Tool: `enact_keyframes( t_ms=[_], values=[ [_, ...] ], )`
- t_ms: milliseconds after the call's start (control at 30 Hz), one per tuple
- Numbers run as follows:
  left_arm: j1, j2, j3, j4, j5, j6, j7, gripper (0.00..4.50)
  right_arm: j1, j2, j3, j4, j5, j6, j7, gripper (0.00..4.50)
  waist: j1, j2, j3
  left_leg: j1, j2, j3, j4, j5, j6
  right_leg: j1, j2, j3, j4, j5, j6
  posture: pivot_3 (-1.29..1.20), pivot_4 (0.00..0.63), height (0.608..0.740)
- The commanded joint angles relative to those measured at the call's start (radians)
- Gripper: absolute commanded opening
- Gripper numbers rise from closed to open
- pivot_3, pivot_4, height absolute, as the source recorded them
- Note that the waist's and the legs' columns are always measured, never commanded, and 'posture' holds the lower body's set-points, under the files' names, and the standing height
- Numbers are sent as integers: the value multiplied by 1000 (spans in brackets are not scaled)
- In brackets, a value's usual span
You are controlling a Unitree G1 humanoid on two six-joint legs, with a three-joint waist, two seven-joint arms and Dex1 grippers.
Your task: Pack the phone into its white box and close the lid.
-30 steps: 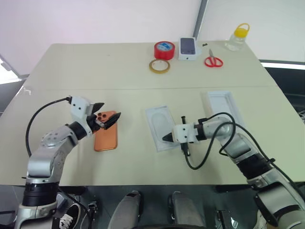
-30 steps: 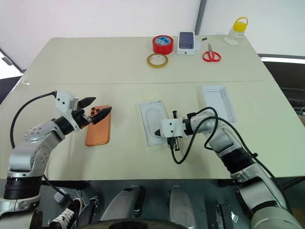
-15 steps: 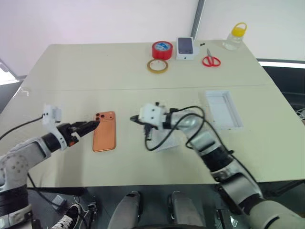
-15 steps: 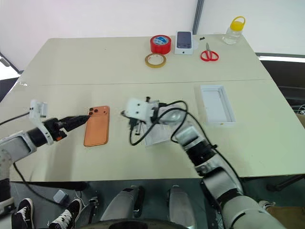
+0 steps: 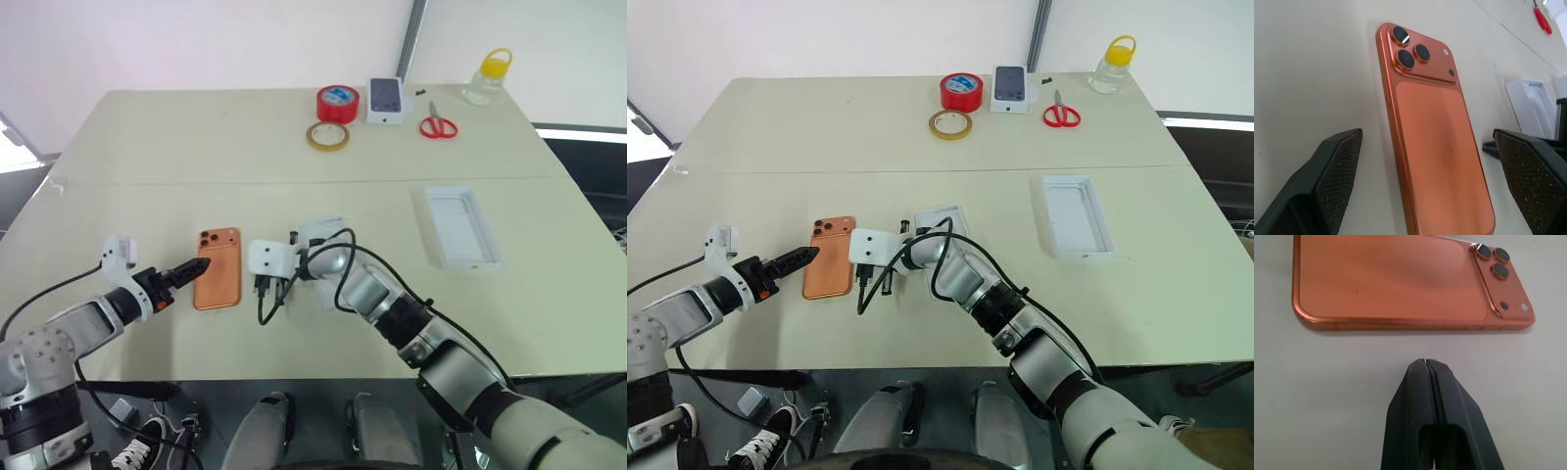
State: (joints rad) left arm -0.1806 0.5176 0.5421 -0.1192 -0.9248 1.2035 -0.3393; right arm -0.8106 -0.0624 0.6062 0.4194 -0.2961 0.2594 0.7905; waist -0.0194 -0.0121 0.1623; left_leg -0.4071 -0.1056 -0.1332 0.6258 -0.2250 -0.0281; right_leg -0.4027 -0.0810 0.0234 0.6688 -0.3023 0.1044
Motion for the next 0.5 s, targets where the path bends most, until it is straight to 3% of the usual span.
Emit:
enact_keyframes(
  t_ms=[33,267,500],
  values=[
    [-7,-17,-58,34,17,20,9,4500,-19,33,12,31,-11,10,1,41,0,2,-2,0,0,0,0,0,0,0,0,0,0,0,0,0,150,740],
    [-33,-89,-117,58,16,70,29,4500,-37,49,0,60,-16,5,-7,41,4,9,-9,1,-1,0,0,0,0,2,-1,0,-1,0,0,0,150,740],
    [-101,-174,-88,90,-25,159,71,4500,-34,42,-11,59,-16,3,-3,41,9,11,-11,5,-2,0,-1,-1,1,7,-1,-1,-3,0,0,0,150,740]
  ],
)
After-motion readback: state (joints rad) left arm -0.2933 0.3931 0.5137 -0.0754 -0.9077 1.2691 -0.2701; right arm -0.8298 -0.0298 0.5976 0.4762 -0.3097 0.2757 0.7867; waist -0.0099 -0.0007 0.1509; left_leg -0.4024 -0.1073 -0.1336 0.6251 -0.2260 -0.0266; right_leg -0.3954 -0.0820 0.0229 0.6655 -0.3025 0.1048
